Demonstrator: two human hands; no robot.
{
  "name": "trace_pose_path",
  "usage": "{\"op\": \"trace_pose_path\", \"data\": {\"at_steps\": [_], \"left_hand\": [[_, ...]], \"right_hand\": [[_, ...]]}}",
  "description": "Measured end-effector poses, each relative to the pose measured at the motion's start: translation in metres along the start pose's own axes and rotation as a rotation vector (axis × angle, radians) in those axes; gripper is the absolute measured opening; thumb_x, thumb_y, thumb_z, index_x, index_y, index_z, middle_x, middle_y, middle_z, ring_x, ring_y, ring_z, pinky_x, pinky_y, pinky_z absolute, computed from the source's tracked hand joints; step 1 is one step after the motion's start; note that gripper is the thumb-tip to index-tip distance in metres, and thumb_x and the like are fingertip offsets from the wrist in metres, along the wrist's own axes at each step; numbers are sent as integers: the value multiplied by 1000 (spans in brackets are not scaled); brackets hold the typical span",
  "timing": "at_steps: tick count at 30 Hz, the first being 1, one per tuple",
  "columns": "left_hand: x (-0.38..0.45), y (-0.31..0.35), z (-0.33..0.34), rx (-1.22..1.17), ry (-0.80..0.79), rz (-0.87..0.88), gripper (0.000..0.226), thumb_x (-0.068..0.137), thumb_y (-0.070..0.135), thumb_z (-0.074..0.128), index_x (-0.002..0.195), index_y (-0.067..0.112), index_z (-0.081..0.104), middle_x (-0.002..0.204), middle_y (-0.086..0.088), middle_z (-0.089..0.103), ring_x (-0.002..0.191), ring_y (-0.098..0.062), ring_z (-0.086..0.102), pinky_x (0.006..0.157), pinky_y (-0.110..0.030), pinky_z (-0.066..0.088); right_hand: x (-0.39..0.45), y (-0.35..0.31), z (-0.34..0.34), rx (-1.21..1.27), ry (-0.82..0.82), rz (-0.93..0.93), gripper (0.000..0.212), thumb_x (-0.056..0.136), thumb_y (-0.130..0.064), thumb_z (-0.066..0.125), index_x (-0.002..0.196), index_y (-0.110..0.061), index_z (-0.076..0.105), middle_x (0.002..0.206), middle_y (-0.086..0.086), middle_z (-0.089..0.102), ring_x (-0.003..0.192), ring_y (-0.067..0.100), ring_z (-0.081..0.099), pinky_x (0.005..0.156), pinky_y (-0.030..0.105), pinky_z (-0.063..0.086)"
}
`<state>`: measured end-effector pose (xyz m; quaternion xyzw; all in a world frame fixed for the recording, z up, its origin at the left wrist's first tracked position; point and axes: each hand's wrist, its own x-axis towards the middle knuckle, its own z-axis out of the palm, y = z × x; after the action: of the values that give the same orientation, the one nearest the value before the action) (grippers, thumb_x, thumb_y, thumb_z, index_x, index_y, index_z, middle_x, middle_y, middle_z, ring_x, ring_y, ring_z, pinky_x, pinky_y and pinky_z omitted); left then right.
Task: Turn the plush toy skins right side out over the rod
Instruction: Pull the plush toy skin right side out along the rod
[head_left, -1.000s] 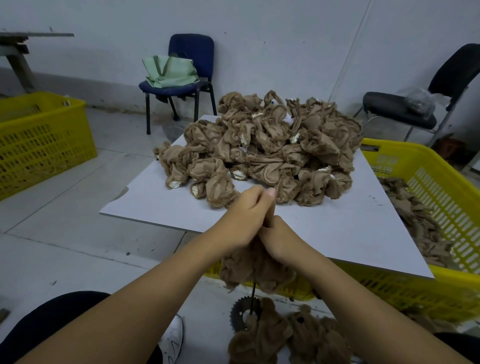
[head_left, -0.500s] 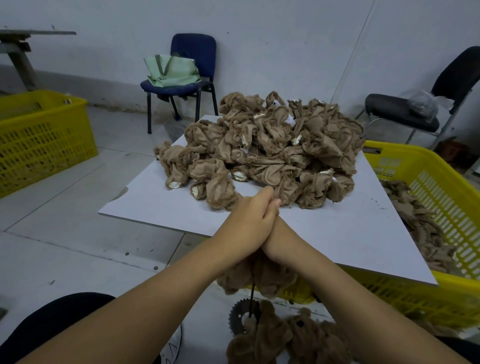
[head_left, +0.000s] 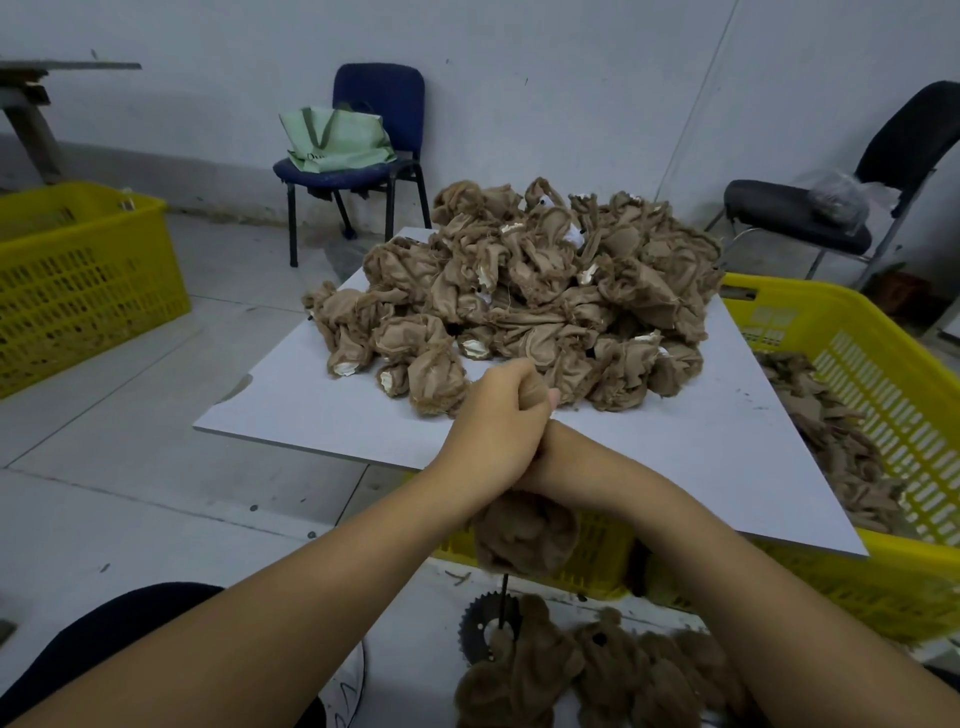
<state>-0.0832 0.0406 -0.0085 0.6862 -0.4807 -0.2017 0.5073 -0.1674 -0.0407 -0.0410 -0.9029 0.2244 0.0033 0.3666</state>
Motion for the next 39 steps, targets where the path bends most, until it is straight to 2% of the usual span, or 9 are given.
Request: {"op": "trace_pose_path", "data": {"at_steps": [5,10,16,22,24,26,30,35,39], "left_hand": [[-2,19,-15,-257,76,50,31,101,18,59,84,-7,49,65,-32,48,49,-22,44,52,-31,41],[-2,21,-28,-774,114,-145,23,103,10,53,80,7,55,56,-4,49,52,-18,51,50,-28,46],[7,22,-43,-1110,143,-255,13,104,6,47,94,3,55,67,-7,55,61,-18,64,58,-27,55],[9,17,-59,-444,101,-435,20,94,-6,53,111,2,61,83,-12,67,64,-20,67,59,-31,54],[6,18,-56,-191,27,-294,25,89,-9,55,110,4,61,97,-10,66,90,-24,66,69,-27,55],[2,15,-49,71,-62,-120,49,92,9,62,138,20,50,135,-3,48,130,-22,44,105,-35,41],[-7,10,-52,679,-33,327,60,95,33,58,150,37,35,161,12,12,147,-6,0,118,-46,-2],[-6,7,-65,749,-104,365,27,97,31,53,123,29,61,124,10,56,125,-14,42,110,-38,16],[-9,4,-61,675,-208,225,9,95,22,55,92,30,54,83,5,59,81,-21,59,64,-43,49]], "right_hand": [[-21,-7,-18,173,42,21,57,72,-32,87,116,-32,51,112,-11,65,102,2,62,87,25,54],[-40,-4,-27,223,-13,50,105,60,-32,96,143,-35,31,132,-10,57,119,10,59,99,39,53],[-55,-4,-55,328,103,76,90,70,-22,91,141,-33,36,124,-10,60,102,5,68,85,30,60],[-52,-3,-61,428,414,49,61,68,-23,91,117,-36,57,115,-9,64,98,6,68,76,26,60],[-49,-5,-57,450,474,8,57,66,-24,93,112,-34,61,113,-9,65,94,2,67,70,20,58],[-48,-9,-52,468,500,-57,55,65,-22,93,111,-29,65,109,-7,69,93,1,69,72,18,57],[-48,-18,-47,437,506,-174,50,68,-27,91,113,-25,68,111,-11,69,100,-2,67,82,18,57],[-44,-22,-44,438,533,-237,45,71,-23,89,112,-21,69,112,-12,68,101,-4,65,82,16,55],[-39,-22,-37,363,490,-261,41,74,-21,88,110,-26,69,112,-11,67,104,-1,64,85,20,55]]}}
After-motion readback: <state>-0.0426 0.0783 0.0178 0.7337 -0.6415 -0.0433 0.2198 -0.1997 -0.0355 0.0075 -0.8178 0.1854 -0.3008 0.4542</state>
